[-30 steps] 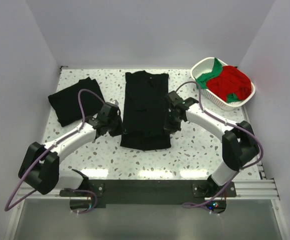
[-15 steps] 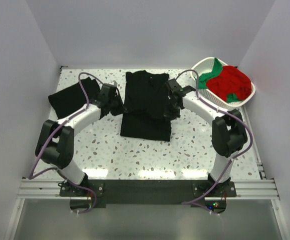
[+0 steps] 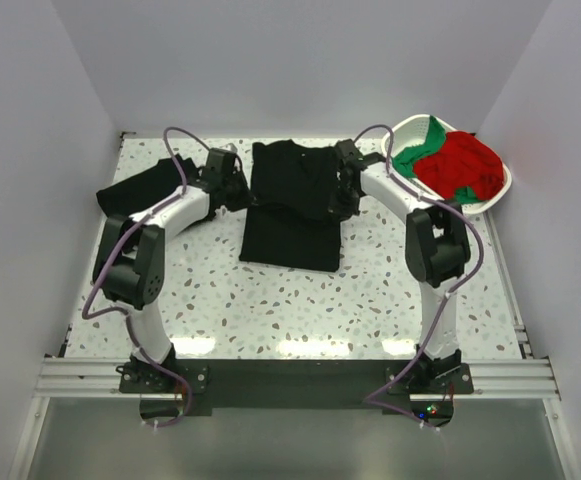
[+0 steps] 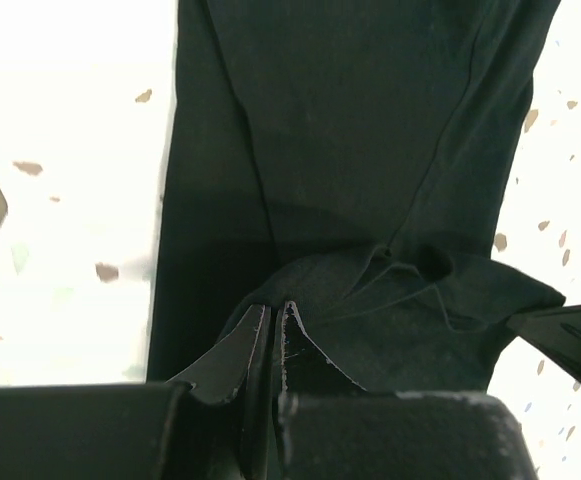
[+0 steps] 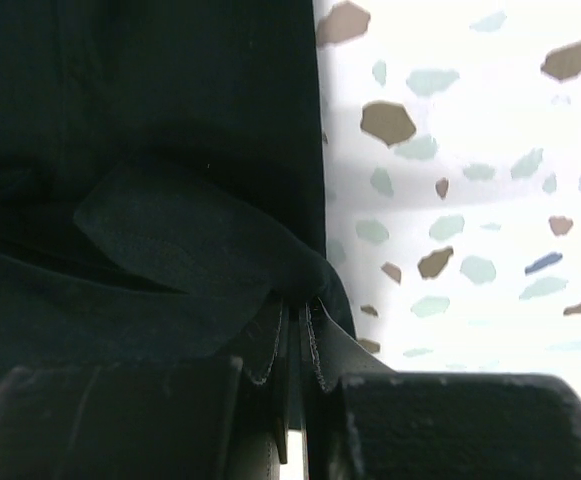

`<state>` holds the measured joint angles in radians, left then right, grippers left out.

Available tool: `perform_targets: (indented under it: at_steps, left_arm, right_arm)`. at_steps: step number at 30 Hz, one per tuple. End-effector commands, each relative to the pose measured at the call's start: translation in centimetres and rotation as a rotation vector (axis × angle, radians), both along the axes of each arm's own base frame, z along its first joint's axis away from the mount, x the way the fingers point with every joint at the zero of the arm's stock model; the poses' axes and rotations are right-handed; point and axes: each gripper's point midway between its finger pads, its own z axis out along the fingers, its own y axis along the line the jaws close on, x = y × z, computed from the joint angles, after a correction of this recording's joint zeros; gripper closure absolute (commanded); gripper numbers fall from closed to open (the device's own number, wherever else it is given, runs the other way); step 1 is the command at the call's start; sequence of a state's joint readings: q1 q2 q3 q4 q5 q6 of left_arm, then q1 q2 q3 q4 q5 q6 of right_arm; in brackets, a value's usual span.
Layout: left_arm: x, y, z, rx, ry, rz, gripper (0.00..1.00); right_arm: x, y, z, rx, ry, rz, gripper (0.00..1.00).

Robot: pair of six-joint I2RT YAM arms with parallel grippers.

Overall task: Fold and stack the t-shirts
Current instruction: Fold the tshirt

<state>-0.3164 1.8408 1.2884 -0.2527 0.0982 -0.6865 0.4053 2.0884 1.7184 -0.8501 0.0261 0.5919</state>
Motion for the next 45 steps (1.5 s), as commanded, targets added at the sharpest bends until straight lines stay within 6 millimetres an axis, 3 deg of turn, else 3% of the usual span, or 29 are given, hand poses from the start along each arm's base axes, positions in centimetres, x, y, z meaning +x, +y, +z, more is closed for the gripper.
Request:
perform_targets:
  at_steps: [1,10,11,12,13,15,16,18,22,26,28,29,31,32,35,38,45]
  left_arm:
    - [3.1,1.0,1.9,0.013,-0.082,0.027,1.00]
    - [4.7,2.2,0.1,0.028,-0.035,0.068,0.98]
    - [5.0,2.6,-0.1,0.026,-0.033,0.080,0.89]
    - [5.2,2.6,0.0,0.024,-0.034,0.086,0.64]
    - [5.4,2.8,0.1,0.025,-0.041,0.093,0.51]
    - [5.7,3.0,1.1,0.031,-0.067,0.095,0.30]
    - [5.7,3.1,1.5,0.033,-0.078,0.092,0.27]
    - [5.4,3.2,2.4,0.043,-0.100,0.080,0.23]
    - [3.8,3.4,2.8,0.043,-0.109,0.042,0.23]
    - [0.7,3.4,1.9,0.025,-0.085,0.002,0.23]
    - [-0.3,3.1,1.6,0.014,-0.077,-0.021,0.23]
    - [-1.2,3.3,1.0,0.015,-0.062,-0.028,0.23]
    - [-2.1,3.6,0.3,0.023,-0.043,-0.030,0.24]
    - [-3.0,3.7,-0.3,0.025,-0.028,-0.035,0.25]
    - [-4.3,3.9,-1.2,0.029,-0.003,-0.045,0.28]
    - [-5.5,4.2,-1.8,0.036,0.014,-0.051,0.29]
    - [-6.9,5.1,-2.4,0.071,0.035,-0.046,0.32]
  right_arm:
    - [1.3,0.3,1.2,0.009,-0.021,0.022,1.00]
    - [2.6,-0.4,0.3,0.011,-0.021,-0.024,1.00]
    - [2.9,-0.5,0.5,0.027,-0.023,-0.033,0.98]
    - [3.2,-0.5,0.4,0.038,-0.024,-0.047,0.87]
    - [3.6,-0.7,0.6,0.042,-0.032,-0.056,0.63]
    - [4.4,-0.5,1.6,0.097,-0.045,-0.064,0.48]
    - [4.8,-0.6,2.3,0.105,-0.062,-0.067,0.40]
    - [5.4,-0.7,3.6,0.113,-0.095,-0.059,0.37]
    - [5.1,-0.8,5.4,0.124,-0.130,-0.018,0.35]
    - [3.1,-0.3,5.6,0.170,-0.106,0.025,0.35]
    - [1.6,-0.6,5.0,0.182,-0.089,0.031,0.35]
    - [0.2,-0.5,3.8,0.193,-0.045,0.036,0.35]
    - [-0.7,-0.2,4.1,0.227,-0.054,0.036,0.36]
    - [-2.3,-0.3,2.9,0.241,-0.009,0.035,0.36]
    - [-4.1,0.4,2.9,0.289,-0.002,0.036,0.40]
    - [-6.9,1.0,1.4,0.303,0.047,0.050,0.43]
    - [-9.3,2.1,-0.2,0.323,0.086,0.047,0.50]
